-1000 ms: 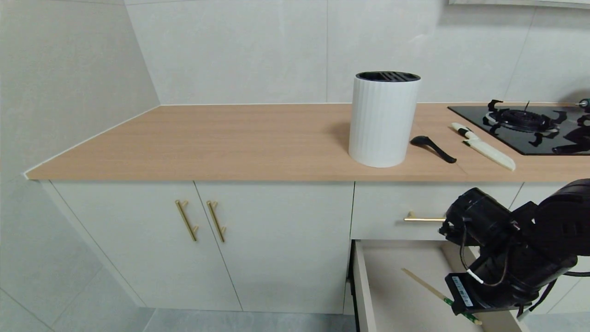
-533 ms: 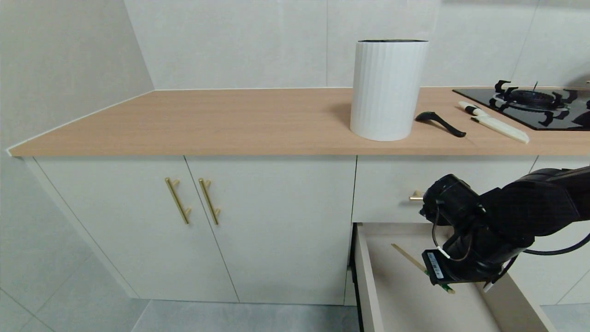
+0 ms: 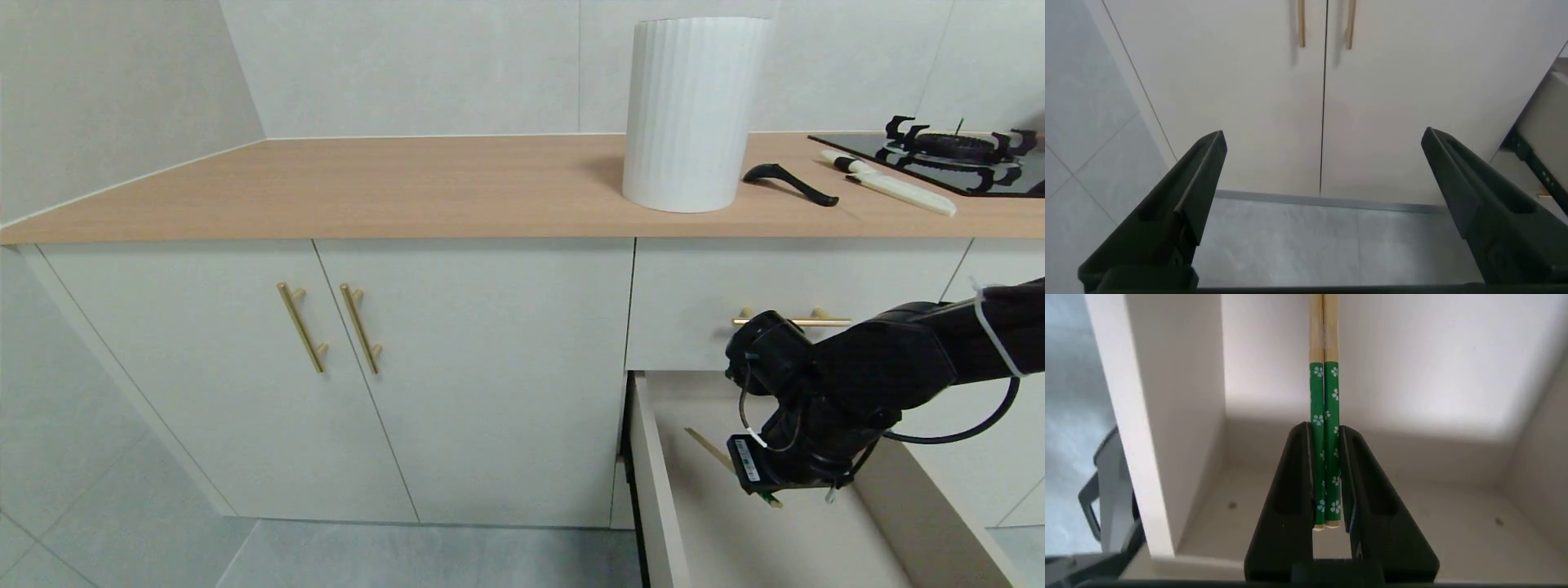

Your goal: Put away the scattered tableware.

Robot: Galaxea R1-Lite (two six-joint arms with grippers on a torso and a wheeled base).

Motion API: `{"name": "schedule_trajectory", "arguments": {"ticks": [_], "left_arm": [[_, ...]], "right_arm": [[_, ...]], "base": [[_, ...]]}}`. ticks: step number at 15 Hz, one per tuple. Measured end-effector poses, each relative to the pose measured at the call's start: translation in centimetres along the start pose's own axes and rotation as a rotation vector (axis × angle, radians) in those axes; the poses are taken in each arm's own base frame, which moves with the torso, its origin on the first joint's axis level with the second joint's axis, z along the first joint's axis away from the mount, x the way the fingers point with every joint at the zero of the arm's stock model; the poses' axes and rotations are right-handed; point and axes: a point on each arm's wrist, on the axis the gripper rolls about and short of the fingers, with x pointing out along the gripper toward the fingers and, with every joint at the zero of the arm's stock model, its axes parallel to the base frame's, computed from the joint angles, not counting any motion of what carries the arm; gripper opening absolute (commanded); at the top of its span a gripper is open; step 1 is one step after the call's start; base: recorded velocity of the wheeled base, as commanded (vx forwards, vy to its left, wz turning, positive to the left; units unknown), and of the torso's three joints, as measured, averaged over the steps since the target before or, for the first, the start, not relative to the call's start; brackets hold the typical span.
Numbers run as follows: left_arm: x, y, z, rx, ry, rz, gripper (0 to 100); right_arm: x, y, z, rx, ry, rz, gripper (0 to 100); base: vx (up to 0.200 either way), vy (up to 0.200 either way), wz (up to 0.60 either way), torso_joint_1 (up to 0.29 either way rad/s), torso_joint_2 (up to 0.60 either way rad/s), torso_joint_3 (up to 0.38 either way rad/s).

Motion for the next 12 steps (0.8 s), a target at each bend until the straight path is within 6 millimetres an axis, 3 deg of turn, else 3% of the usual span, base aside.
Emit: {"name": "schedule_trajectory", "arguments": {"ticks": [4,12], "left_arm": [[0.0,0.0,0.0,0.0,0.0,0.0,100],[0.0,0.0,0.0,0.0,0.0,0.0,100]], "right_arm": [[1.5,0.3,0.7,0.005,-0.052,-0.04,0],[8.6,1.2,1.1,0.018,-0.092,-0.092,0]], "base": [[0.0,0.0,0.0,0.0,0.0,0.0],[0.0,0.0,0.0,0.0,0.0,0.0]]}}
